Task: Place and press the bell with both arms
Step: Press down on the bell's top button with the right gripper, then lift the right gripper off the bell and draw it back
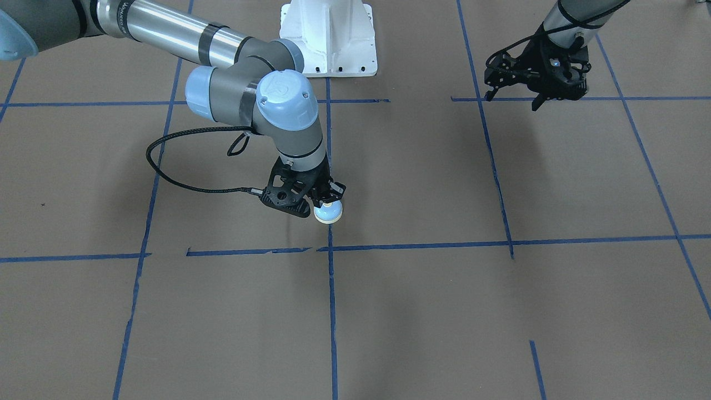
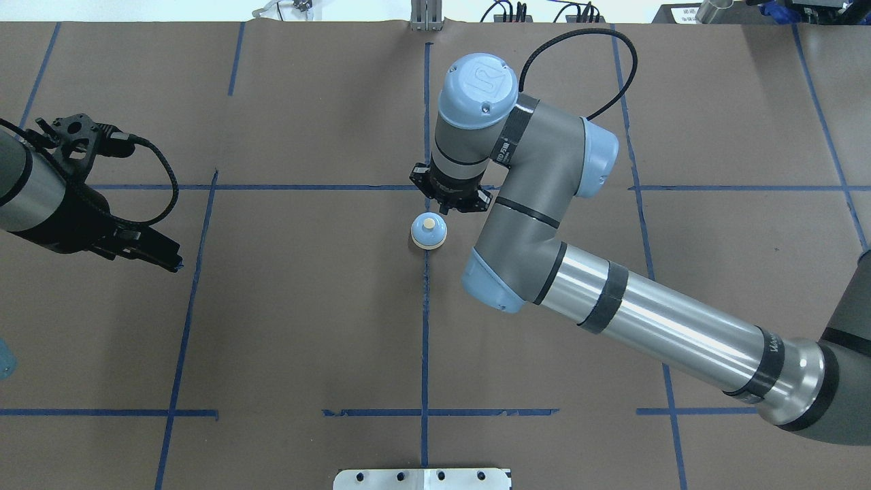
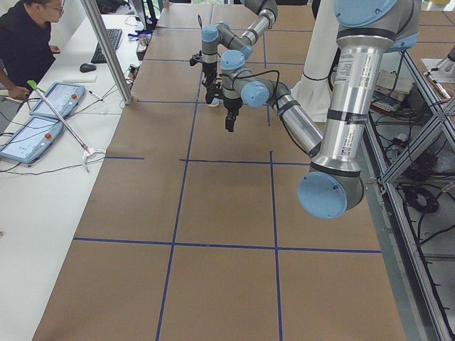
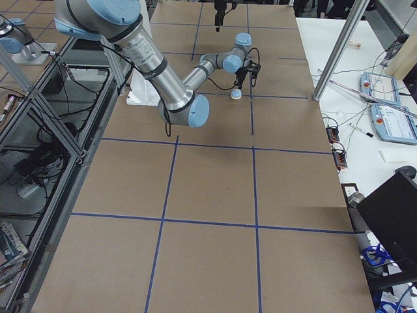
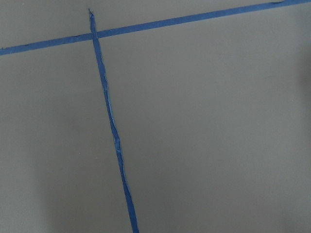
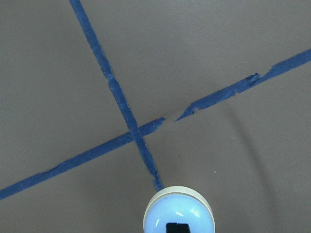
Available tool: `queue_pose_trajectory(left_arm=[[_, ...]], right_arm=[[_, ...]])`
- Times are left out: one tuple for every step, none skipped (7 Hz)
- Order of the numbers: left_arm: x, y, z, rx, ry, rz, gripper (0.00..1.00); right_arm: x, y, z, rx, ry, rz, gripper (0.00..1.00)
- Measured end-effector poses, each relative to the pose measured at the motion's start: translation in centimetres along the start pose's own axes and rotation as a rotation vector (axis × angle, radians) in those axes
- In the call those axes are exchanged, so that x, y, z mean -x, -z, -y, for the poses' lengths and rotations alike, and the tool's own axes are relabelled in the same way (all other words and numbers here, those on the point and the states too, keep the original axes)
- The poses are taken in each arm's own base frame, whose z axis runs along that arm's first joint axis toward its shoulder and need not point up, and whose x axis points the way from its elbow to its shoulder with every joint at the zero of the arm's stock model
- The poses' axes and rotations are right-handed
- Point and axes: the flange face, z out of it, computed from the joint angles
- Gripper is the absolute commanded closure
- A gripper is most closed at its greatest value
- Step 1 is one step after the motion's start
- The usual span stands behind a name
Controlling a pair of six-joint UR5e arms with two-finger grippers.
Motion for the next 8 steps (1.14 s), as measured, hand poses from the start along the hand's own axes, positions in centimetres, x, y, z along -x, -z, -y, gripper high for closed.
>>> queue_pose_trajectory(left_arm=[[0.0, 0.1, 0.0, -0.001, -0.001, 0.0, 0.0], [-0.1, 0.2, -0.1, -0.003, -0.001, -0.001, 0.0], [-0.1, 0.2, -0.1, -0.003, -0.002, -0.002, 0.0], [-0.1, 0.3, -0.1, -0.003, -0.002, -0.002, 0.0], [-0.1, 0.3, -0.1, -0.004, -0.002, -0.002, 0.0], [-0.1, 0.3, -0.1, -0.004, -0.003, -0.003, 0.0], [-0.2, 0.3, -0.1, -0.004, -0.002, -0.003, 0.0], [-0.2, 0.3, -0.1, -0.004, -0.002, -0.003, 0.0]], right_arm=[[0.1, -0.6, -0.5, 0.005, 0.0, -0.001, 1.0], [0.1, -1.1, -1.0, 0.009, 0.003, -0.005, 1.0], [0.1, -1.6, -1.5, 0.009, 0.006, -0.011, 1.0], [0.1, -2.0, -1.9, 0.008, 0.008, -0.015, 1.0], [0.1, -2.1, -2.0, 0.007, 0.008, -0.015, 1.0], [0.1, -2.0, -2.0, 0.007, 0.008, -0.013, 1.0], [0.3, -0.7, -1.5, 0.007, 0.006, 0.003, 1.0], [0.3, 1.7, -0.6, 0.014, -0.003, 0.026, 1.0]])
